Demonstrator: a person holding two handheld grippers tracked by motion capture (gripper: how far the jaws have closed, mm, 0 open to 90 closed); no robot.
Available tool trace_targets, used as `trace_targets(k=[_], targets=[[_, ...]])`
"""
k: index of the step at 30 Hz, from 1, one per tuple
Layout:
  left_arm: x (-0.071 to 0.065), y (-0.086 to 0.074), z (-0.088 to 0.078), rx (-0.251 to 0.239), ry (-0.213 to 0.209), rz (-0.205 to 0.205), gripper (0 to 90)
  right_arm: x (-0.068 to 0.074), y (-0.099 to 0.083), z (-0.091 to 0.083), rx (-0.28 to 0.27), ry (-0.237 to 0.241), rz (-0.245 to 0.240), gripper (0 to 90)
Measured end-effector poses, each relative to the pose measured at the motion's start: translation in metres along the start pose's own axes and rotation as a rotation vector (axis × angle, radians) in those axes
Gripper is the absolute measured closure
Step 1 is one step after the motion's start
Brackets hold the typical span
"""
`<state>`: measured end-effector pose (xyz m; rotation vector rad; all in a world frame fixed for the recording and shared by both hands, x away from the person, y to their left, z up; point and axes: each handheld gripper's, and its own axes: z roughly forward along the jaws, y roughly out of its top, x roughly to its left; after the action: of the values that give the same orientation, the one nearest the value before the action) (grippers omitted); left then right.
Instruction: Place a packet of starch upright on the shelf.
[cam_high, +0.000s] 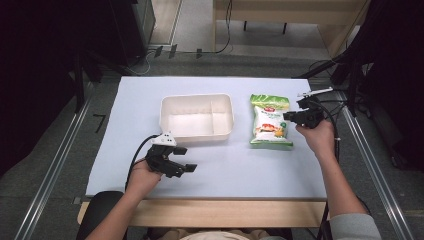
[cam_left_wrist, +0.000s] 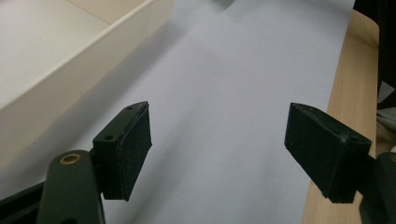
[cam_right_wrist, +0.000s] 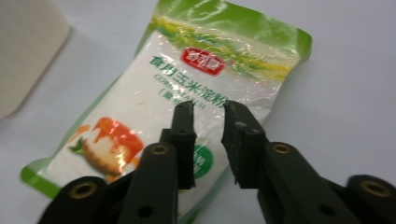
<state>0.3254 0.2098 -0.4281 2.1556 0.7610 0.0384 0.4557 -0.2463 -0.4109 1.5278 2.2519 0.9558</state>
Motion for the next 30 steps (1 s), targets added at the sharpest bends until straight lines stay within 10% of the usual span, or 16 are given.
trace_targets(k=[21, 30], targets=[[-0.001, -0.004, -0.004, 0.006, 0.013, -0.003, 23.5, -0.025, 0.017, 0.062, 0.086, -0.057, 0.142, 38.0], [-0.001, -0.006, -0.006, -0.002, 0.019, -0.011, 23.6, -0.029, 0.015, 0.077, 0.096, 0.035, 0.239, 34.3]])
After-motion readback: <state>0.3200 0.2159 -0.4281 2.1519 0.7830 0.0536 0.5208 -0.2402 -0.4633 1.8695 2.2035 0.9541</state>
